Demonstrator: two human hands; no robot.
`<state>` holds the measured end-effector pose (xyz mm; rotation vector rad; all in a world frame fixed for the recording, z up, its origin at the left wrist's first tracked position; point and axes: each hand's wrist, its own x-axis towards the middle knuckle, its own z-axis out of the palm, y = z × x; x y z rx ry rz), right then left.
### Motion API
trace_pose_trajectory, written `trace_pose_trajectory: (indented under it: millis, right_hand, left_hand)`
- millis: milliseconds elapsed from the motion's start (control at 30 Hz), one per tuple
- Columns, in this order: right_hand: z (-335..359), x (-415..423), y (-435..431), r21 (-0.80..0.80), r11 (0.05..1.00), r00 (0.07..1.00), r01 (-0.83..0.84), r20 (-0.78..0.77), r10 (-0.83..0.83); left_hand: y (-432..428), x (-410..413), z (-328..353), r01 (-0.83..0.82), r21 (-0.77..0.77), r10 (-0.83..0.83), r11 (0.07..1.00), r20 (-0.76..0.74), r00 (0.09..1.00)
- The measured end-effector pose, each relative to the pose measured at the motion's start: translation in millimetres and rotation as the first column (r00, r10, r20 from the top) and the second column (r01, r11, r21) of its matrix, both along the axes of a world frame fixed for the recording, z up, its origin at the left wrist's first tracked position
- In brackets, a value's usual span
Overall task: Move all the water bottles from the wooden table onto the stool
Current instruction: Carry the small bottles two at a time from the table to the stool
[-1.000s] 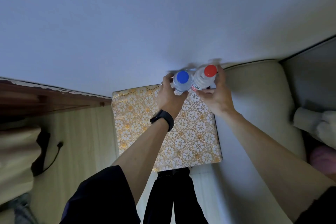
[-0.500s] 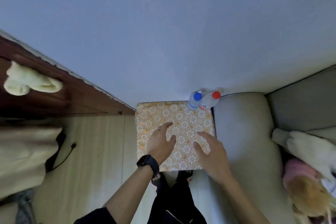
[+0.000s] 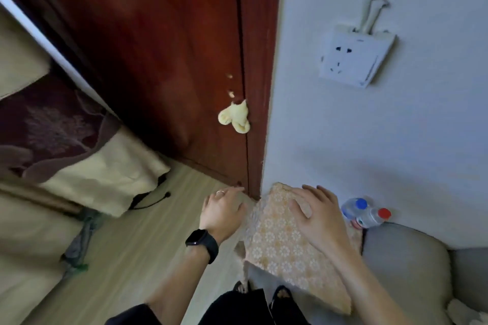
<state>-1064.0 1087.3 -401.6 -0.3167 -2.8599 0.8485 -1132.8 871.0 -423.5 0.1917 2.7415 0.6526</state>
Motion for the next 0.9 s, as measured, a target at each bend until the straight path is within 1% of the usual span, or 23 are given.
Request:
trace_pose_trajectory:
  millis: [33,100,167,267,367,433,500,533,633,700,767,833,900]
  right_hand:
    - [-1.9,-10.2,-11.2,0.006,0.998,0.998,-0.061,0.006,0.061]
    - [-8.2,-30.4,-35.5,-0.017,0.984,0.979,-0.178,0.095,0.179]
    - [-13.8,-48.7,-62.8,-0.024,0.946,0.936,-0.324,0.137,0.324]
    - [-18.9,-66.1,-111.2,-0.053,0.839,0.827,-0.542,0.148,0.543]
    - [-22.1,-66.9,-167.2,-0.039,0.689,0.679,-0.723,0.144,0.720]
    - [-18.3,-56.8,-208.9,-0.032,0.569,0.559,-0.822,0.152,0.815]
    - [-12.6,-36.8,-255.7,-0.050,0.434,0.422,-0.899,0.163,0.892]
    - [-9.2,-22.9,-280.5,-0.065,0.356,0.342,-0.932,0.157,0.926]
    - [1.0,30.2,-356.8,-0.072,0.071,0.064,-0.995,0.099,0.993]
    - [17.2,75.7,-402.8,-0.042,-0.090,-0.092,-0.995,0.055,0.994]
    - [38.7,126.8,-443.2,-0.007,-0.221,-0.221,-0.975,0.006,0.975]
    - [59.3,181.3,-479.1,0.022,-0.347,-0.348,-0.938,-0.035,0.937]
    - [74.8,236.4,-514.0,0.067,-0.465,-0.469,-0.883,-0.089,0.879]
  left_hand:
    - [-19.5,2.0,3.7,-0.059,-0.006,0.059,0.998,-0.017,0.998]
    - [-59.7,8.0,4.5,-0.194,-0.006,0.194,0.981,-0.031,0.980]
    - [-99.1,20.9,4.8,-0.336,-0.013,0.335,0.942,-0.042,0.941]
    - [-152.3,58.1,5.0,-0.538,-0.028,0.534,0.842,-0.091,0.840]
    - [-194.5,114.6,7.2,-0.711,-0.052,0.703,0.701,-0.117,0.702]
    - [-215.9,160.2,10.9,-0.809,-0.056,0.798,0.586,-0.138,0.587]
    - [-233.5,213.2,17.3,-0.894,-0.048,0.877,0.445,-0.177,0.446]
    - [-240.9,242.8,20.9,-0.929,-0.045,0.908,0.368,-0.199,0.369]
    - [-256.7,339.7,33.7,-0.993,-0.024,0.963,0.114,-0.244,0.117]
    - [-261.9,405.0,44.9,-0.997,0.016,0.960,-0.070,-0.269,-0.071]
    - [-263.2,468.0,59.3,-0.972,0.045,0.929,-0.232,-0.286,-0.235]
    - [-263.1,526.1,75.0,-0.931,0.072,0.879,-0.358,-0.310,-0.363]
    - [-267.6,580.5,90.9,-0.881,0.098,0.812,-0.464,-0.351,-0.466]
